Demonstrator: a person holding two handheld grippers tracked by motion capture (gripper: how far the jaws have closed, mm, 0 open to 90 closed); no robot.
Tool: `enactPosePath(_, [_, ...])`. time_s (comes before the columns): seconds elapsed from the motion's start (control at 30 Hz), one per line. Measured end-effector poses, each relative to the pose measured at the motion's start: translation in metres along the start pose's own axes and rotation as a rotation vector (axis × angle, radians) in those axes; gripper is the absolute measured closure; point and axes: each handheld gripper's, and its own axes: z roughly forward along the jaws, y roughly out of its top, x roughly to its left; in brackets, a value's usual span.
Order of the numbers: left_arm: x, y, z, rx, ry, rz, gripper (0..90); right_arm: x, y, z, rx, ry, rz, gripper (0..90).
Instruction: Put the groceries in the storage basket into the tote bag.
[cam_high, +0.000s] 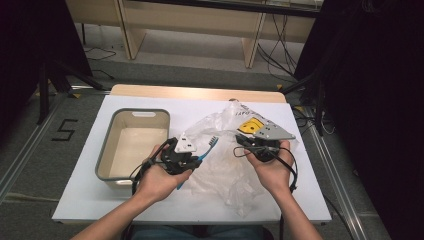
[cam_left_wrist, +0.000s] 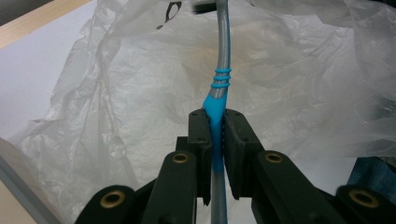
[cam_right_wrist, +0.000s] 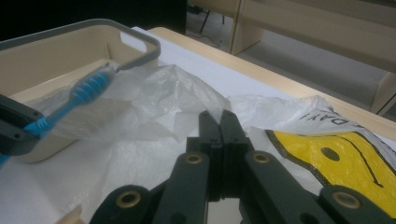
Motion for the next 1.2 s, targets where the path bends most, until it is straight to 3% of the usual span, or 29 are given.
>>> enactPosePath(1.2, [-0.01,0.002,0.044,0.11,0.013,0.042,81.5,0.002,0.002,-0.002,-0.015,0.009,0.004,90.0])
